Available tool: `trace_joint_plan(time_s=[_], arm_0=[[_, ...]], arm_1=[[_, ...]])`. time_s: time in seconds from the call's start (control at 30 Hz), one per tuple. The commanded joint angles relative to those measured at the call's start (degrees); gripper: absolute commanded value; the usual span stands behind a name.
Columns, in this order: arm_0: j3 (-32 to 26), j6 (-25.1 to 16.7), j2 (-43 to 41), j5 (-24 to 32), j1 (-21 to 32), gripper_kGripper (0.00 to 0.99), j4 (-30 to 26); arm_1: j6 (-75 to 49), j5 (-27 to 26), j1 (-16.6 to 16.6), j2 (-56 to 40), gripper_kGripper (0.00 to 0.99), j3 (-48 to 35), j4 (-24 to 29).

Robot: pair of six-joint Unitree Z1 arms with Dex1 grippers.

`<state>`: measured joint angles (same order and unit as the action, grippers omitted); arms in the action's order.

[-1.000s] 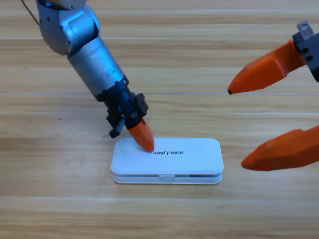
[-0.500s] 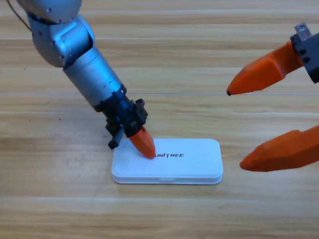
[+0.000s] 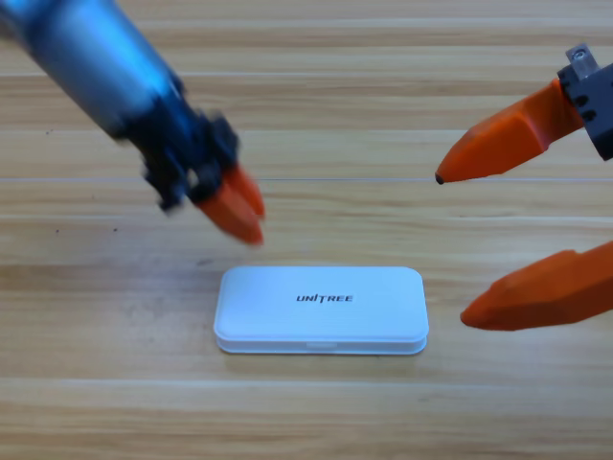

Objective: Clean up eraser and pencils

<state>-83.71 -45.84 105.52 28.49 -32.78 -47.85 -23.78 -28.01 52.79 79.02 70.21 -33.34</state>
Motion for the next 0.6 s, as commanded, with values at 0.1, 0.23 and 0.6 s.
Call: trace_joint_plan(time_s=[0.1, 0.23, 0.6], arm_0=[[4.17, 9.46, -22.82, -1.51, -6.51, 0.99, -0.22], [5.67, 12.97, -27.03, -1.6, -10.02, 0.99, -0.14], [7.95, 15.61, -29.41, -5.55, -14.33, 0.99, 0.3]], arm_1=[[0.67, -1.17, -1.11, 2.63, 0.974, -1.04, 1.0], [0.67, -1.17, -1.11, 2.72, 0.974, -0.96, 1.0], [0.67, -1.17, -1.11, 2.72, 0.974, -1.04, 1.0]])
